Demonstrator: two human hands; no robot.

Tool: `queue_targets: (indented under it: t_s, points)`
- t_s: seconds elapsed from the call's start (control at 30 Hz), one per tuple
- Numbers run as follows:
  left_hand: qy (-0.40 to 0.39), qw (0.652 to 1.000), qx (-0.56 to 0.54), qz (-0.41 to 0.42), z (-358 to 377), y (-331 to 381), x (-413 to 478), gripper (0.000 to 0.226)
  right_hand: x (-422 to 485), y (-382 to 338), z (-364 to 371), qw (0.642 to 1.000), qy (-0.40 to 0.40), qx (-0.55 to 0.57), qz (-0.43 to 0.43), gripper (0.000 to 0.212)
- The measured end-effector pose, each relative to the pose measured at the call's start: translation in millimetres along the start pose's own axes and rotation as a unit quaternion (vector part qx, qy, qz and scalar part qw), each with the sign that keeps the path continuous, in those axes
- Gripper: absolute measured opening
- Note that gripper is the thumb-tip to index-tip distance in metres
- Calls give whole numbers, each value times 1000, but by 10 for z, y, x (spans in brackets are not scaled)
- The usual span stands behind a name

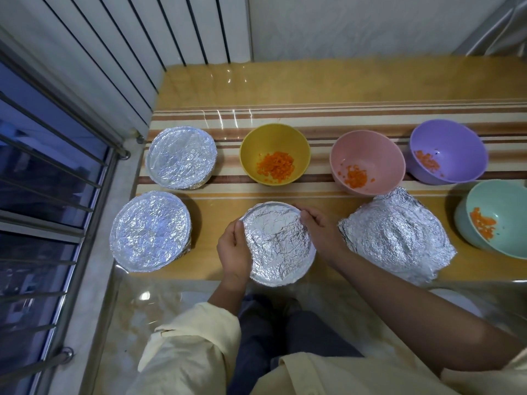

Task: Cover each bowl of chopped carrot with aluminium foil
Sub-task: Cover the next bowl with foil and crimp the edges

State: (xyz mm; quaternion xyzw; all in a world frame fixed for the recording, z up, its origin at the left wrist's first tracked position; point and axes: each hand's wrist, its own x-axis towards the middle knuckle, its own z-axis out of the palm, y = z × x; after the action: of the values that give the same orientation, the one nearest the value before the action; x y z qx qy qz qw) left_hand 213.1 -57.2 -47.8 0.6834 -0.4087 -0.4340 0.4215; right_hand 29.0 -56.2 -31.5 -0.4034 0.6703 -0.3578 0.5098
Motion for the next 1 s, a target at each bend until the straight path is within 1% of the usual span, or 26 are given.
queue_targets:
  t_s: [0.07, 0.13, 0.2, 0.23, 0.33, 0.37, 0.43, 0.5, 0.6, 0.73, 0.87, 1.0]
  points:
    - [44, 999, -19, -12, 12, 60, -60, 31, -14, -50, 5, 1000, -7, 11, 15, 34]
    - [95, 994, -36, -43, 22, 124, -111, 28, -46, -89, 27, 1000, 23, -5, 16, 40]
    - [124, 989, -29, -75, 8, 172, -157, 26, -104, -116, 53, 998, 51, -31, 9, 36]
    - [135, 987, -13, -88, -17, 174, -177, 27, -132, -114, 62, 998, 53, -33, 8, 33]
    - [162, 975, 83, -128, -135, 146, -241, 36, -195, -72, 72, 998, 48, -25, 12, 27]
    - [164, 971, 105, -135, -173, 139, -260, 37, -199, -61, 68, 998, 56, -22, 15, 27]
    - [148, 976, 100, -122, -213, 130, -271, 33, -212, -81, 54, 997, 74, -21, 14, 29]
    - [117, 989, 41, -82, -204, 139, -263, 27, -247, -102, 51, 995, 87, -37, 4, 26]
    - [83, 995, -20, -50, -132, 153, -217, 35, -335, -79, 54, 990, 124, -72, -15, 25]
    - [83, 995, -40, -37, -66, 8, -183, 32, -523, -32, 146, 986, 129, -103, -23, 24]
    - [90, 995, -26, -26, -69, -83, -156, 31, -579, 12, 302, 973, 197, -113, -41, 27]
    - [100, 994, -19, -34, -24, -3, -179, 32, -514, -32, 269, 972, 193, -126, -52, 25]
